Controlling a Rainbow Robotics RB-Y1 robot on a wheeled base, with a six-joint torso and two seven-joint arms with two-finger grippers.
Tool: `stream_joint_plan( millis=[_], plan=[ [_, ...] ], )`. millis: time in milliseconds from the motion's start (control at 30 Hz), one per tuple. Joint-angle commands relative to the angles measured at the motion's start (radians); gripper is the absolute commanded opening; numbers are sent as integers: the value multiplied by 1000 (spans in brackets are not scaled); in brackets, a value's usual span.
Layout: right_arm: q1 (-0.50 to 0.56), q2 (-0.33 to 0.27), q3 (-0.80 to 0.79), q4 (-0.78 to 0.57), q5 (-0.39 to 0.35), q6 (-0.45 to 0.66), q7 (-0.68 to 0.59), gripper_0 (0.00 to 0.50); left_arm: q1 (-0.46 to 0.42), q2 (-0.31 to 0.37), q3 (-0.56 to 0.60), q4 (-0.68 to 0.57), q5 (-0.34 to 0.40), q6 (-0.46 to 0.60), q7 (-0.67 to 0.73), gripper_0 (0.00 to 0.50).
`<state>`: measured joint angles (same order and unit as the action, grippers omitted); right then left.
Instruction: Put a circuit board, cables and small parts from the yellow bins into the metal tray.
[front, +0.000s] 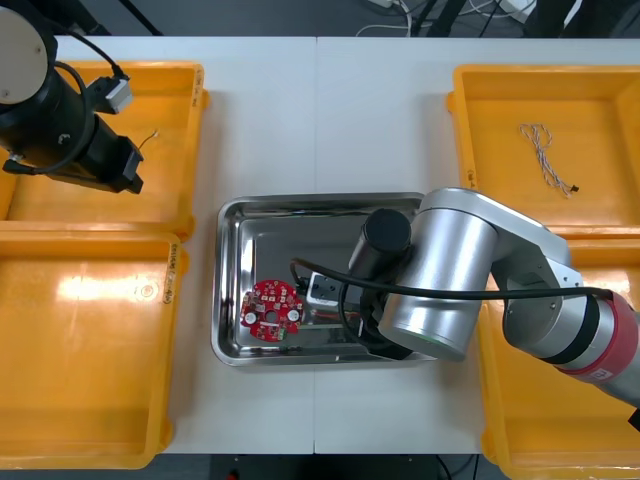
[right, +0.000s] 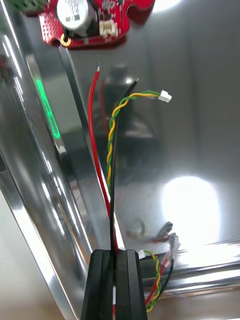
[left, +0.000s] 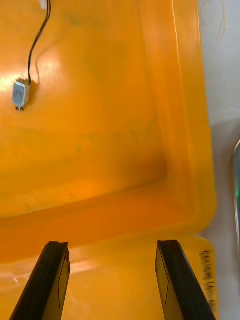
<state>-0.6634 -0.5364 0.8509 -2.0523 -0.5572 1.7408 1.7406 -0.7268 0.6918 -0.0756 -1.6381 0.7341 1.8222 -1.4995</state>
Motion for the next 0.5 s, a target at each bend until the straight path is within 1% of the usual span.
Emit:
stream_joint_plan(
  millis=[33, 200, 367, 500],
  plan=[
    [-31, 7, 20, 12, 6, -27, 60, 0, -46, 46, 39, 44, -27, -58, -153, 500],
    [-25, -19, 50, 23, 23, -78, 69, 0, -46, 46, 45, 98, -68, -109, -239, 500],
    [-24, -27, 59, 44, 23, -107, 77, 0, -46, 46, 59, 156, -84, -162, -309, 500],
    [-24, -50, 77, 49, 26, -149, 82, 0, -46, 46, 59, 198, -101, -212, -364, 500]
  ],
)
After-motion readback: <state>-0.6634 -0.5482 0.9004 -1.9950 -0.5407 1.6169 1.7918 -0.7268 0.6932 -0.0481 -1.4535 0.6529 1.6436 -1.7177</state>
